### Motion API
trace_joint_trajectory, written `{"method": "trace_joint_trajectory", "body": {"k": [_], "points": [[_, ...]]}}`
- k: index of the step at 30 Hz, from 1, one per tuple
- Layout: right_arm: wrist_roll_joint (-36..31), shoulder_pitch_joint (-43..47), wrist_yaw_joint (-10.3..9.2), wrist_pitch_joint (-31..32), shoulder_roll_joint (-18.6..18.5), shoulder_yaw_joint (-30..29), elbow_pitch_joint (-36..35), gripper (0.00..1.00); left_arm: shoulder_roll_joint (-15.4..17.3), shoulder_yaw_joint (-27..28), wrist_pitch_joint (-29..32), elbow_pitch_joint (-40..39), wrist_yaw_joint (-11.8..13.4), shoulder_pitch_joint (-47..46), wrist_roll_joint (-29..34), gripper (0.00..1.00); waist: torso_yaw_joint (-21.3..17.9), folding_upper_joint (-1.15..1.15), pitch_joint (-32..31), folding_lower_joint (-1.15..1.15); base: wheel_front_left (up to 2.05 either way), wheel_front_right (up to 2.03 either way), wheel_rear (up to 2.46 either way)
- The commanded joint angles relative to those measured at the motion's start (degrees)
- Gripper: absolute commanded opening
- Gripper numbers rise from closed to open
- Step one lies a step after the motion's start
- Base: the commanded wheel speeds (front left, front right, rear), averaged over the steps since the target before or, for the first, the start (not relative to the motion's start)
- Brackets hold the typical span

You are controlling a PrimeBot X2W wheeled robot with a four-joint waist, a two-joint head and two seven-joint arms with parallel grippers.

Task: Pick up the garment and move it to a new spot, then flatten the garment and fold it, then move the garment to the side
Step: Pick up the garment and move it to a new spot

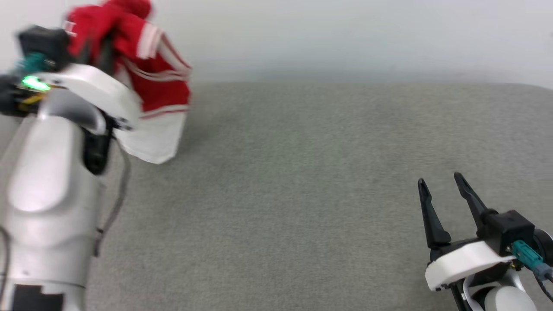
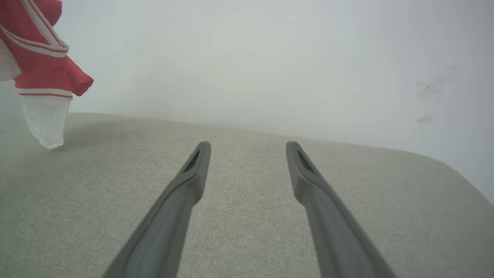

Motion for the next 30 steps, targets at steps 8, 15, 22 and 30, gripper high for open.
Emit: {"method": "trace_joint_trajectory", "body": {"k": [8, 15, 22, 30], "points": [[0.7, 4.0, -0.06, 2.2, 0.1, -1.7, -2.8, 1.0, -11.1, -6.8, 0.8, -11.6, -0.5, 10.6, -2.8, 0.0, -7.1, 0.0, -3.6, 0.01, 0.0, 0.0, 0.0], [1.3, 4.6, -0.06, 2.7, 0.1, -1.7, -4.3, 1.0, -15.8, -11.2, 2.1, -16.0, 0.4, 23.9, -6.7, 0.0, -9.2, 0.0, -1.6, 0.01, 0.0, 0.0, 0.0], [1.8, 4.2, -0.06, 2.3, 0.1, -1.7, -4.0, 1.0, -16.1, -13.7, 5.0, -13.2, 3.1, 37.2, -8.3, 0.26, -8.3, 0.0, 0.1, 0.01, 0.0, 0.0, 0.0], [0.8, 3.7, -0.06, 2.4, 0.1, -2.2, -3.4, 1.0, -15.8, -14.6, -1.7, -15.3, 4.5, 36.8, -5.2, 1.0, -5.5, 0.0, -1.7, 0.01, 0.0, 0.0, 0.0]]}}
